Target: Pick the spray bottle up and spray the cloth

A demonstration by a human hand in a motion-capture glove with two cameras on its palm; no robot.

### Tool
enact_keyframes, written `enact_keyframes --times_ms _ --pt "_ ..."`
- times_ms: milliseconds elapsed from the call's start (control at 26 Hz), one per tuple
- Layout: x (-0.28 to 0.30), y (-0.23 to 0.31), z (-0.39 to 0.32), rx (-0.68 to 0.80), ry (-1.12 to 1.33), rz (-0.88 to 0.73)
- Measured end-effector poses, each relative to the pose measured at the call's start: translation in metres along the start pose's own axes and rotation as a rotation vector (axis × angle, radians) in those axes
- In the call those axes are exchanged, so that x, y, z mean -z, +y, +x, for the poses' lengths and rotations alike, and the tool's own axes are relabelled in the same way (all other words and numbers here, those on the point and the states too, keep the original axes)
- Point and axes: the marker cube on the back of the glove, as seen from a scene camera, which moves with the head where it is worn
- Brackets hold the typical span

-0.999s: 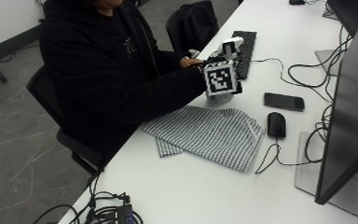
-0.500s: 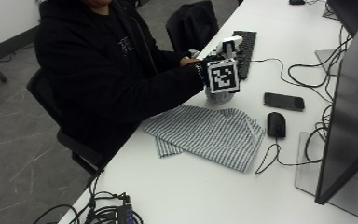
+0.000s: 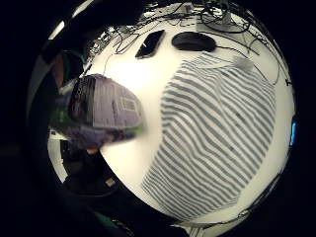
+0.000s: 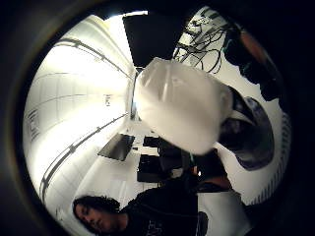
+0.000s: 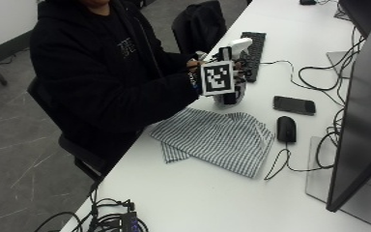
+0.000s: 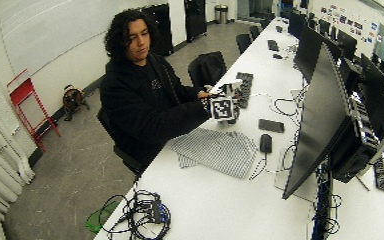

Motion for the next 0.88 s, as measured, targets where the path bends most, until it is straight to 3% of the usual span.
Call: enact_keyframes --times_ms 192,538,884 --pt "0.03 0.029 0.015 -0.031 0.219 -0.031" --pt "0.048 0.098 0.015 0.003 0.658 -0.259" --pt "0.038 0.152 0.008 0.08 0.812 -0.24"
